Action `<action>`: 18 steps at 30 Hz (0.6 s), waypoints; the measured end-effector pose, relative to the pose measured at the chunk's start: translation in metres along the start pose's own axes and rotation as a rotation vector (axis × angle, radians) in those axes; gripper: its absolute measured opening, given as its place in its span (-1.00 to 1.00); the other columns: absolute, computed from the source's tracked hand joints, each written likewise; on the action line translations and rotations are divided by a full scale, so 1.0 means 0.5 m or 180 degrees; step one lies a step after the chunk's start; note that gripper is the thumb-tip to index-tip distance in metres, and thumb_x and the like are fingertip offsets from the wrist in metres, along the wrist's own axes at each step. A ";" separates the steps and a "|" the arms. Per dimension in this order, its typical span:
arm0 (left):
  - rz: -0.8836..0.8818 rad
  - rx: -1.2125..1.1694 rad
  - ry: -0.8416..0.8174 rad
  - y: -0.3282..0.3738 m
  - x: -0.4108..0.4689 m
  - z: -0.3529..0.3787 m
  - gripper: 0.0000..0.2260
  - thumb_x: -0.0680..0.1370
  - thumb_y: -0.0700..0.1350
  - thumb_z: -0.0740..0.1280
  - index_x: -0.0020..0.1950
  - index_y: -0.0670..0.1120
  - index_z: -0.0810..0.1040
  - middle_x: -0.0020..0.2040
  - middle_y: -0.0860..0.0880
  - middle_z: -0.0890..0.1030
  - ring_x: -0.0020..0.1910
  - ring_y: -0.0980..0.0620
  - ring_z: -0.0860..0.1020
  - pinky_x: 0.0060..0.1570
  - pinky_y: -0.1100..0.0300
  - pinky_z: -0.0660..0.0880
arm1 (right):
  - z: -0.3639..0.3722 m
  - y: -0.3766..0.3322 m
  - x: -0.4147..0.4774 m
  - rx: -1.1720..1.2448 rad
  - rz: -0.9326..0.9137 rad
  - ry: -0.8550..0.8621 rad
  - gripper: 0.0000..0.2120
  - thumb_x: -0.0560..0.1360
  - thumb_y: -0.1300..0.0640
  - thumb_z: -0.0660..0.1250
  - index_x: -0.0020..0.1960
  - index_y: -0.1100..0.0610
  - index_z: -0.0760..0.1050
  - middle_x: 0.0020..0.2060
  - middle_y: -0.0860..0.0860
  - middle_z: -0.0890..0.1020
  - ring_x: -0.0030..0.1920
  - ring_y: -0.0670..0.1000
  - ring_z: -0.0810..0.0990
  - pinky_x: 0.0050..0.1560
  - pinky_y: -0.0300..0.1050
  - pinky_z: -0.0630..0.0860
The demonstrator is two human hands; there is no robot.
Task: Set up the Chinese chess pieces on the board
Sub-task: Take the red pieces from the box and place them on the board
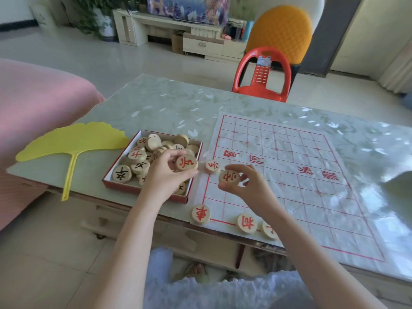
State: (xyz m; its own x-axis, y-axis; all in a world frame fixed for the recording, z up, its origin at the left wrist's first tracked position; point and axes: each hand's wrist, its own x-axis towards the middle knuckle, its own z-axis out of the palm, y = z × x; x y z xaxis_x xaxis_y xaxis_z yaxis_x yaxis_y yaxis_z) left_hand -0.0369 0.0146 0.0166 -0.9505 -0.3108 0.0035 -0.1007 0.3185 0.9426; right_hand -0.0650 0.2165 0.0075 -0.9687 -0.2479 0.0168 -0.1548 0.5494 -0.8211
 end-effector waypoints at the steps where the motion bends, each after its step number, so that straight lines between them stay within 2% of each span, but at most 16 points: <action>1: 0.0091 0.0053 -0.0114 0.010 -0.006 0.018 -0.57 0.32 -0.07 0.52 0.14 0.07 0.49 0.08 0.11 0.55 0.06 0.20 0.52 -0.04 0.35 0.43 | -0.019 0.012 -0.017 -0.0021 0.0045 0.0037 -0.57 0.33 -0.01 0.49 0.17 -0.02 0.49 0.06 -0.05 0.48 0.06 -0.03 0.45 -0.12 -0.39 0.35; 5: 0.0376 0.0324 -0.0581 0.043 -0.039 0.090 -0.51 0.37 -0.04 0.49 0.26 0.07 0.46 0.13 0.11 0.53 0.03 0.20 0.51 -0.11 0.48 0.39 | -0.088 0.065 -0.080 -0.0085 0.0220 0.0186 -0.56 0.32 0.07 0.51 0.16 0.00 0.49 0.07 -0.03 0.49 0.00 -0.08 0.44 -0.17 -0.50 0.37; 9: 0.0593 0.0714 -0.0842 0.062 -0.059 0.158 -0.54 0.35 -0.08 0.51 0.21 -0.01 0.50 0.08 0.07 0.54 0.00 0.15 0.51 -0.22 0.63 0.36 | -0.140 0.113 -0.128 -0.0060 0.0362 0.0316 -0.58 0.31 0.07 0.51 0.13 -0.03 0.49 0.06 -0.02 0.52 -0.04 -0.15 0.43 -0.19 -0.44 0.37; 11: 0.0602 0.0763 -0.0925 0.068 -0.062 0.187 -0.54 0.34 -0.09 0.51 0.20 -0.02 0.51 0.06 0.07 0.55 0.02 0.13 0.52 -0.18 0.57 0.40 | -0.158 0.136 -0.149 -0.0053 0.0451 0.0377 -0.59 0.32 0.07 0.51 0.13 -0.05 0.48 0.05 -0.04 0.51 -0.04 -0.18 0.43 -0.20 -0.43 0.38; 12: 0.0629 0.0814 -0.0948 0.070 -0.062 0.201 -0.53 0.33 -0.09 0.52 0.21 -0.01 0.50 0.08 0.06 0.56 0.04 0.12 0.52 -0.10 0.49 0.43 | -0.165 0.149 -0.159 -0.0065 0.0494 0.0401 -0.59 0.32 0.06 0.50 0.12 -0.06 0.48 0.04 -0.04 0.50 -0.05 -0.17 0.43 -0.20 -0.44 0.39; 14: 0.0690 0.0987 -0.0966 0.074 -0.062 0.229 -0.51 0.32 -0.06 0.52 0.22 0.00 0.50 0.11 0.05 0.56 0.12 0.08 0.49 0.07 0.23 0.48 | -0.176 0.175 -0.173 -0.0166 0.0542 0.0414 -0.60 0.32 0.04 0.51 0.11 -0.09 0.46 0.02 -0.09 0.48 -0.03 -0.11 0.43 -0.18 -0.41 0.38; 15: 0.0717 0.1060 -0.0962 0.076 -0.063 0.241 -0.51 0.32 -0.05 0.52 0.22 0.01 0.50 0.12 0.04 0.56 0.15 0.06 0.47 0.12 0.16 0.46 | -0.180 0.186 -0.179 -0.0231 0.0548 0.0393 -0.59 0.31 0.04 0.51 0.10 -0.09 0.46 -0.01 -0.13 0.47 -0.02 -0.08 0.43 -0.16 -0.39 0.36; 18: 0.0780 0.1176 -0.1022 0.082 -0.062 0.276 -0.52 0.33 -0.03 0.51 0.22 0.03 0.49 0.13 0.03 0.56 0.17 0.04 0.44 0.12 0.17 0.42 | -0.190 0.208 -0.187 -0.0386 0.0579 0.0225 -0.57 0.30 0.04 0.52 0.11 -0.07 0.46 -0.04 -0.17 0.44 -0.03 -0.07 0.41 -0.14 -0.38 0.35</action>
State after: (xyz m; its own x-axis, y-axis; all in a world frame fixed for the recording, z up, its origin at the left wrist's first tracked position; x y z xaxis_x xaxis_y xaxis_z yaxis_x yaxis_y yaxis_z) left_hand -0.0523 0.1608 0.0089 -0.9952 0.0826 0.0516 0.0934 0.6586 0.7467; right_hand -0.0092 0.3728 -0.0253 -0.9933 -0.0818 -0.0820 0.0056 0.6730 -0.7397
